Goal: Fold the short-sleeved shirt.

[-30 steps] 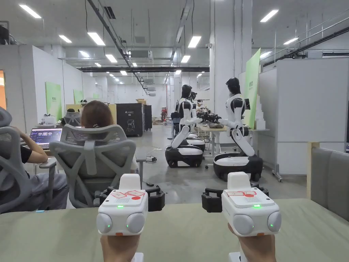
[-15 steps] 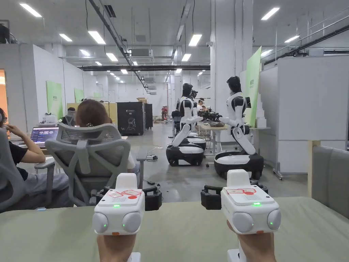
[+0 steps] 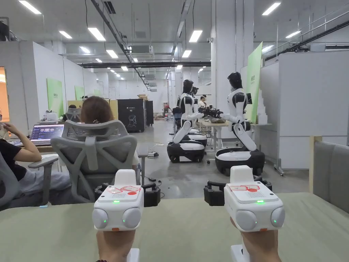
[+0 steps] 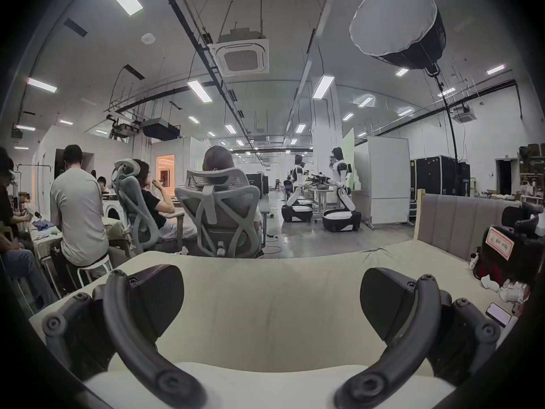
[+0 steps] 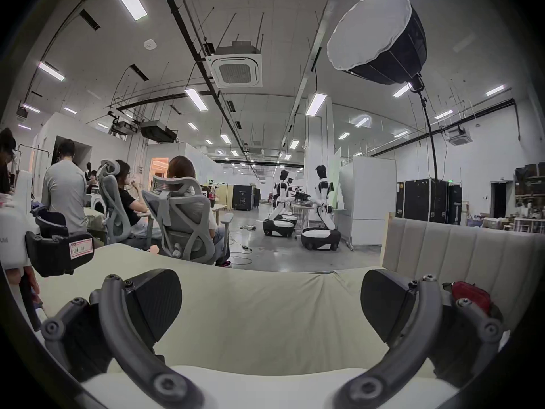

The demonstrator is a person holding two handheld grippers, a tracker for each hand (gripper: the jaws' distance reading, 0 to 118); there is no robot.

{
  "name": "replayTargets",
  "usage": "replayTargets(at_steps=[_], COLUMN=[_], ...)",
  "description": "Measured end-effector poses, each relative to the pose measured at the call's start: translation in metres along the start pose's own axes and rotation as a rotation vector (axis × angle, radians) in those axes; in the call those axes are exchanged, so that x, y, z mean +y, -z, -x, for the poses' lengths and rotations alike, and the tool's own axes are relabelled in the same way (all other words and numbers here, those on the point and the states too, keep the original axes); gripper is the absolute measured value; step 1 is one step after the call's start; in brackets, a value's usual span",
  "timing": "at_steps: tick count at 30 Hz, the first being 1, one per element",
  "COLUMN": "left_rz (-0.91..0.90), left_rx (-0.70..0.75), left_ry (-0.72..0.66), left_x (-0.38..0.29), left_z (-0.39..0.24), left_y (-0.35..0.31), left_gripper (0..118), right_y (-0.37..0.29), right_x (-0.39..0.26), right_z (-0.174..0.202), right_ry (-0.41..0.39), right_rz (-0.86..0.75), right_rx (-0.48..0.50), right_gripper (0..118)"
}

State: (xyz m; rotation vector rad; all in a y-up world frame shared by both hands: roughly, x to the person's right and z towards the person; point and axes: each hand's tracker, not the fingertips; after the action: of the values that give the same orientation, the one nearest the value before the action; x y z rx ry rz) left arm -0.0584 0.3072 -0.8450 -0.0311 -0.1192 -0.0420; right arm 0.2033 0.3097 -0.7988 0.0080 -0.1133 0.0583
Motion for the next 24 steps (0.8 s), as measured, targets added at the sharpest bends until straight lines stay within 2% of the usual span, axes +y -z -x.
replayTargets(at_steps=[24], left_rz=[-0.015], left_rx=[0.002], left_ry=[0.012], left_x=[0.004], left_z=[-0.007], left_y=[-0.016], left_gripper=[118], right_y=[-0.009], right_x=[0.001], right_z=[-0.007], right_ry=[-0.004], right_rz=[0.011], right_rx=[0.0], right_gripper=[118])
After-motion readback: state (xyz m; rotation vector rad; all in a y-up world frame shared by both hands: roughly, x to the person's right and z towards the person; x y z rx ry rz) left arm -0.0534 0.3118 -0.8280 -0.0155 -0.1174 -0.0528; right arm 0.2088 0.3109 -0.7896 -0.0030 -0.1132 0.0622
